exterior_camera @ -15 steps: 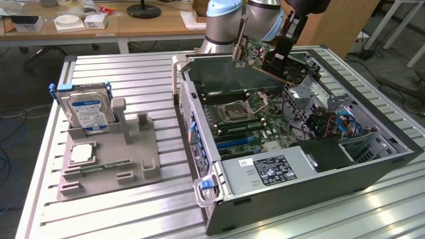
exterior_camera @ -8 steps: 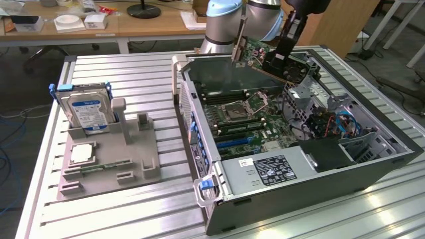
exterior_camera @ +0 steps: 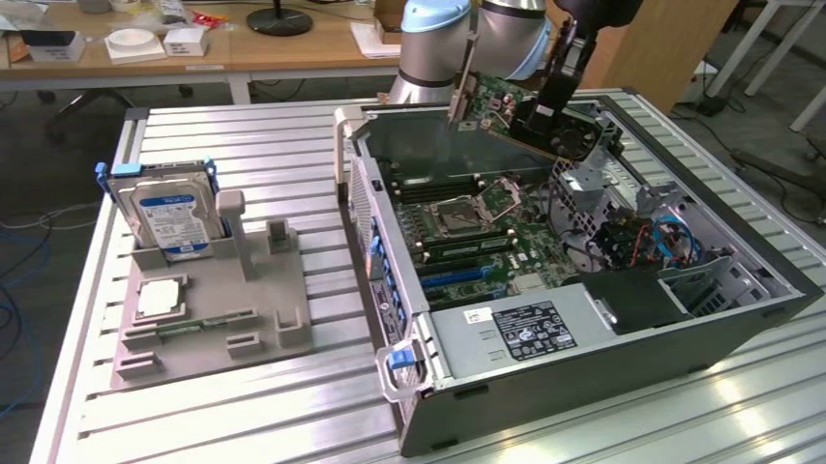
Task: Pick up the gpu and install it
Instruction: 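Insert the gpu into the slot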
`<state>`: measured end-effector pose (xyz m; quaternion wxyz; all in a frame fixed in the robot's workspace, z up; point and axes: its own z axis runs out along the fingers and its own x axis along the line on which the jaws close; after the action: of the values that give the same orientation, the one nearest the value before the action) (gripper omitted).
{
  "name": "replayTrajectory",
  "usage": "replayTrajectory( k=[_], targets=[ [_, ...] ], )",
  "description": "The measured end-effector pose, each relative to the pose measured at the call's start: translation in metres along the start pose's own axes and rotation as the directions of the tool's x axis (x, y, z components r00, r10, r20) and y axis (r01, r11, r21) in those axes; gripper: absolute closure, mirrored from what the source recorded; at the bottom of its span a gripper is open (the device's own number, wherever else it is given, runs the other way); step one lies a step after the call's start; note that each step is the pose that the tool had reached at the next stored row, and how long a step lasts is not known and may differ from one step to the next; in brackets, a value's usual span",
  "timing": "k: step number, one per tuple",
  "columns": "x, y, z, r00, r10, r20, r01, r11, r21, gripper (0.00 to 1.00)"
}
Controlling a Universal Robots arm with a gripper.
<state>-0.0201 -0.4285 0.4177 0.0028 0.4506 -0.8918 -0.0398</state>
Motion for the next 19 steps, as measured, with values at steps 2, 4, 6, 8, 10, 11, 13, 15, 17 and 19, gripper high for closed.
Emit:
replayTrajectory(
  k=[2, 4, 6, 8, 10, 11, 13, 15, 17, 19],
  targets=[
    [0.0000, 0.0000, 0.0000, 0.9999, -0.012, -0.0008, 0.012, 0.9999, -0.0005, 0.73],
    [0.0000, -0.0001, 0.0000, 0.9997, -0.024, -0.0015, 0.024, 0.9997, -0.0010, 0.73],
    [0.0001, -0.0001, 0.0000, 0.9993, -0.036, -0.0022, 0.036, 0.9993, -0.0015, 0.73],
    [0.0001, -0.0001, 0.0000, 0.9988, -0.049, -0.0028, 0.049, 0.9988, -0.0020, 0.73],
    [0.0002, -0.0001, 0.0000, 0.9981, -0.061, -0.0035, 0.061, 0.9981, -0.0026, 0.73],
    [0.0002, -0.0002, 0.0000, 0.9977, -0.067, -0.0039, 0.067, 0.9977, -0.0029, 0.73],
    [0.0002, -0.0002, 0.0000, 0.9968, -0.079, -0.0046, 0.079, 0.9968, -0.0035, 0.73],
    [0.0003, -0.0002, 0.0000, 0.9958, -0.092, -0.0052, 0.092, 0.9958, -0.0041, 0.73],
    [0.0004, -0.0003, 0.0000, 0.9945, -0.105, -0.0058, 0.105, 0.9945, -0.0047, 0.73],
    [0.0004, -0.0003, 0.0000, 0.9932, -0.116, -0.0063, 0.116, 0.9932, -0.0054, 0.73]
  ],
)
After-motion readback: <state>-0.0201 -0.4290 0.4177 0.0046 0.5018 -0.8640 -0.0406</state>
